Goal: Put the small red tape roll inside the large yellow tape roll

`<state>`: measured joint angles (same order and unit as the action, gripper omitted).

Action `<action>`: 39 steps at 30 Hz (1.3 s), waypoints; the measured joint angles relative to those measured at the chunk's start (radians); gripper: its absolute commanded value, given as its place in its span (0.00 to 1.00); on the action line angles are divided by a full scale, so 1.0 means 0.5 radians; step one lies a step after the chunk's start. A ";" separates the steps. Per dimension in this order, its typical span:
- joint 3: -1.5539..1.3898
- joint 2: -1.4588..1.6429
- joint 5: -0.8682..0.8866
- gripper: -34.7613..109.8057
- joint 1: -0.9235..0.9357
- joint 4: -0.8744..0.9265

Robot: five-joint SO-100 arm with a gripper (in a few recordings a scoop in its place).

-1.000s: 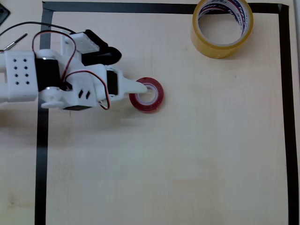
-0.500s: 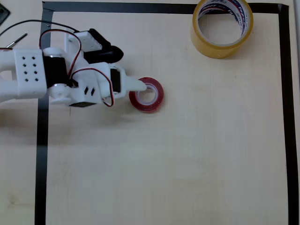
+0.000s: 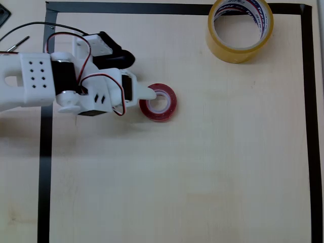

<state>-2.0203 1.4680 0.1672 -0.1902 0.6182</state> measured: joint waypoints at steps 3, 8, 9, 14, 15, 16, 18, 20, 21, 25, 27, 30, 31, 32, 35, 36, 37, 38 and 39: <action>0.037 -0.003 0.012 0.35 0.000 0.031; 0.110 -0.046 0.012 0.38 0.000 0.117; 0.120 -0.064 0.012 0.38 0.000 0.138; 0.160 -0.104 0.012 0.39 -0.003 0.218; 0.163 -0.107 0.012 0.39 -0.003 0.221; 0.163 -0.107 0.012 0.39 -0.003 0.221; 0.178 -0.107 0.012 0.38 -0.003 0.270; 0.196 -0.123 0.012 0.34 -0.003 0.295; 0.215 -0.129 0.012 0.31 -0.003 0.307; 0.236 -0.144 0.012 0.24 -0.009 0.313; 0.236 -0.144 0.012 0.24 -0.012 0.328; 0.236 -0.144 0.015 0.24 -0.015 0.328; 0.236 -0.144 0.015 0.24 -0.015 0.328; 0.236 -0.144 0.015 0.24 -0.015 0.328; 0.236 -0.144 0.015 0.24 -0.018 0.328; 0.239 -0.144 0.015 0.24 -0.018 0.331; 0.249 -0.144 0.015 0.24 -0.021 0.341; 0.261 -0.144 0.015 0.24 -0.025 0.374; 0.285 -0.147 0.015 0.24 -0.034 0.430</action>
<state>-1.8776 1.3944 0.1749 -0.2071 0.8330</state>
